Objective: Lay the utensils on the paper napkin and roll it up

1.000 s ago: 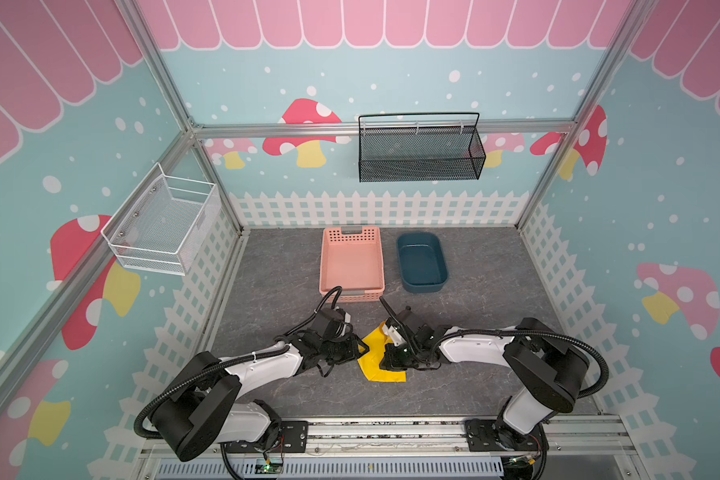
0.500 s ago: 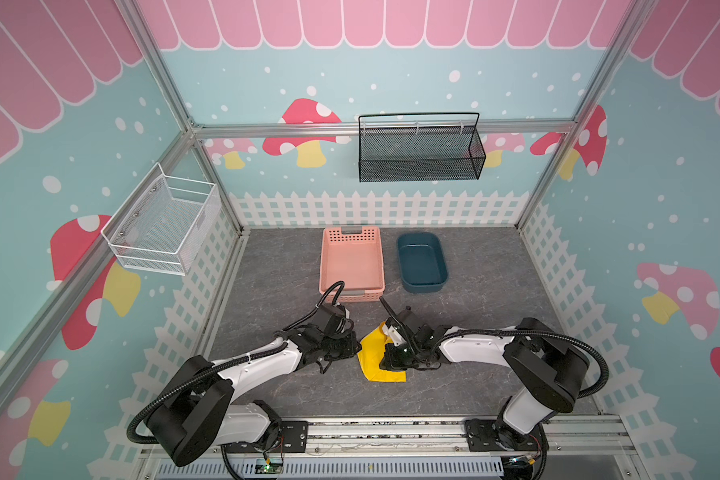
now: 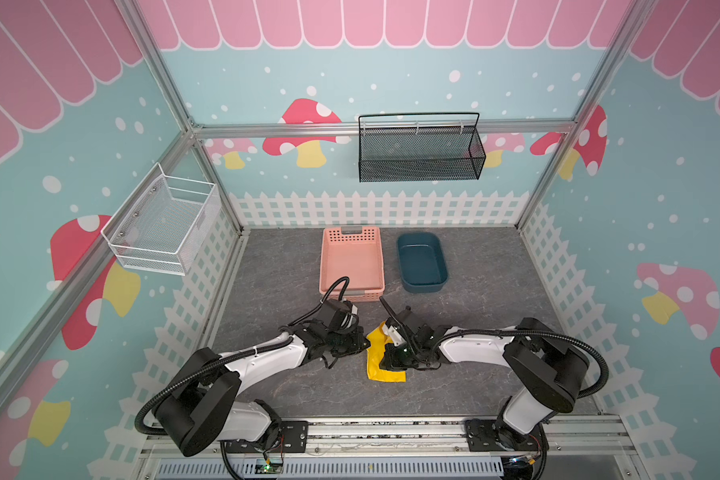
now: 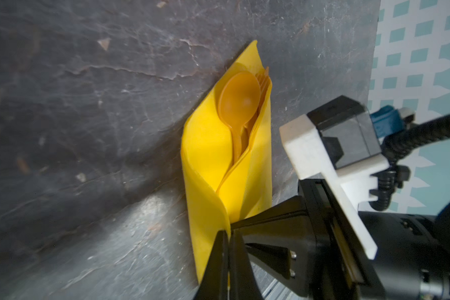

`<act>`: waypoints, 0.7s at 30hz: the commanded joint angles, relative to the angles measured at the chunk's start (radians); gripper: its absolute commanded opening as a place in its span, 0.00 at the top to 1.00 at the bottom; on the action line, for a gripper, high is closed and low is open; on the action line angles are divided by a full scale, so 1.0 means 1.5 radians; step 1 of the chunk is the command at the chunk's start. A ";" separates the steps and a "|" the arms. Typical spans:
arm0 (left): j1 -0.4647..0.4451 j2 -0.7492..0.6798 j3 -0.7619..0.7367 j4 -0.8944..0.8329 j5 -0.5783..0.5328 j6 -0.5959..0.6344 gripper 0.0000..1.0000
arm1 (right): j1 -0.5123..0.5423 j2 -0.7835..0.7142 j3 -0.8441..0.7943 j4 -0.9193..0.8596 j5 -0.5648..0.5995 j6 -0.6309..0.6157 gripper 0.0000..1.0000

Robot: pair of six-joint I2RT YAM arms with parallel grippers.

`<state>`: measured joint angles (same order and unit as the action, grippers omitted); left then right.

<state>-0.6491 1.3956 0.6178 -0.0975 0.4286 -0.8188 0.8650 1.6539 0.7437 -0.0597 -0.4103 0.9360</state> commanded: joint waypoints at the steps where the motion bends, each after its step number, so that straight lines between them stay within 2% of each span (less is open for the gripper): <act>1: -0.014 0.028 0.020 0.068 0.039 -0.062 1.00 | 0.003 0.004 -0.013 -0.018 0.024 0.001 1.00; 10: -0.056 0.108 0.030 0.177 0.058 -0.138 1.00 | 0.003 -0.024 -0.038 0.029 0.013 0.012 1.00; 21: -0.057 0.136 0.039 0.156 0.051 -0.124 1.00 | 0.002 -0.117 -0.081 0.051 0.009 0.043 1.00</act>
<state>-0.7319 1.5898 0.6487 0.1318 0.5064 -0.9916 0.8650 1.5238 0.6510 0.0055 -0.4000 0.9676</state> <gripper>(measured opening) 0.055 0.042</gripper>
